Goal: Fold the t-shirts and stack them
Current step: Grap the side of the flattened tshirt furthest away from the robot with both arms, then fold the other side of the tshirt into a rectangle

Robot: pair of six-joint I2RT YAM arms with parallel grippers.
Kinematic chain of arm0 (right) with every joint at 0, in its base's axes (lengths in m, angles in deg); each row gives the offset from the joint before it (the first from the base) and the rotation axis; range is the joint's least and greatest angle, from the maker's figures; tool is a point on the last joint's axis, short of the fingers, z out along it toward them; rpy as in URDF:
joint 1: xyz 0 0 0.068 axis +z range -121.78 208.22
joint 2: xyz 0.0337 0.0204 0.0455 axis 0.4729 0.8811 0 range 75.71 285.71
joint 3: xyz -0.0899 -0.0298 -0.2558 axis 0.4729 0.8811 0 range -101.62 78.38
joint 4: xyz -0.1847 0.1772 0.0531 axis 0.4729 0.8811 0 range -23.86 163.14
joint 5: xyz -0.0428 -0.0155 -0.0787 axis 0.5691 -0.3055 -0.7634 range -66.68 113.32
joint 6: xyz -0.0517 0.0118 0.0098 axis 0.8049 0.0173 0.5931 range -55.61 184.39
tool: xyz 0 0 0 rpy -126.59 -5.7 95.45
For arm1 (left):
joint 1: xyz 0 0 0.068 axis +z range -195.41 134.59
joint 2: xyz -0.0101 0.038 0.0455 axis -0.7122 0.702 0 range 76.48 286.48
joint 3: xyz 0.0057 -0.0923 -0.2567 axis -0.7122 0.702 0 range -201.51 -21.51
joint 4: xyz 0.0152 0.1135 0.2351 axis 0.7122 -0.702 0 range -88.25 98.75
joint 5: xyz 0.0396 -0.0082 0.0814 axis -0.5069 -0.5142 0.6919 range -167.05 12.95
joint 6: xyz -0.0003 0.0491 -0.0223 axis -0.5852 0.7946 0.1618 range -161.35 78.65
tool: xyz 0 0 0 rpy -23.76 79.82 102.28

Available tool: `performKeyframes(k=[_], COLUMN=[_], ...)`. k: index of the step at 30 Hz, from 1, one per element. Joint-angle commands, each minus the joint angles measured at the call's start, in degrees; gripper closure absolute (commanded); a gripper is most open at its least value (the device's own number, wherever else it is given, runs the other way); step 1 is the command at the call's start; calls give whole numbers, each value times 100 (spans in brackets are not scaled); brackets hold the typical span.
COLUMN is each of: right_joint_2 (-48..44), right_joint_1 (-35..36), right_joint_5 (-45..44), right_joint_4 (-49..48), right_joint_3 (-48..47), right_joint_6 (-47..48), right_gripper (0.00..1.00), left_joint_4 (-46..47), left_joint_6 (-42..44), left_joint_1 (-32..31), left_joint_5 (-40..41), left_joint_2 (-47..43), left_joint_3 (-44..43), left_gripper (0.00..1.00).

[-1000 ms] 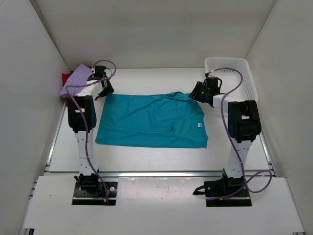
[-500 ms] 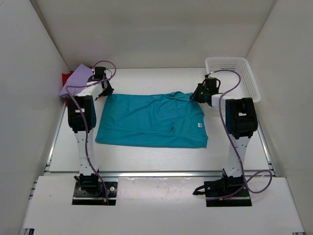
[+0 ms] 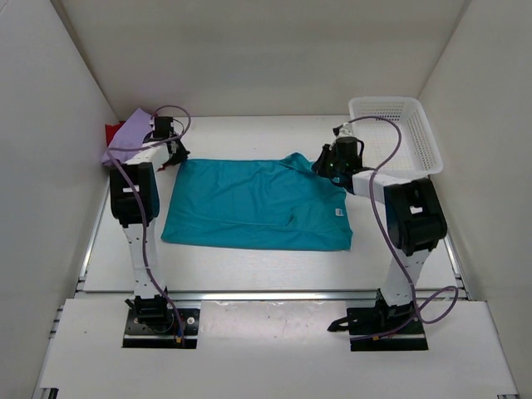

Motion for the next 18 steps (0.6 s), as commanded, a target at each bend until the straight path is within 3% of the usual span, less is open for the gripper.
performKeyframes(k=[1, 18], right_joint_2=[-746, -2319], right_joint_1=[-38, -152], right_joint_5=[-63, 122], right_joint_4=[-660, -414], right_joint_3=[514, 1754], right_joint_6=[97, 44], right_gripper=[100, 100], left_joint_4=[264, 1152], left_joint_6=[-138, -490], left_joint_1=[120, 279], left_joint_5=[-136, -663], left_joint_2=[-568, -2149], left_joint_3=[471, 2010], left_gripper=[100, 100])
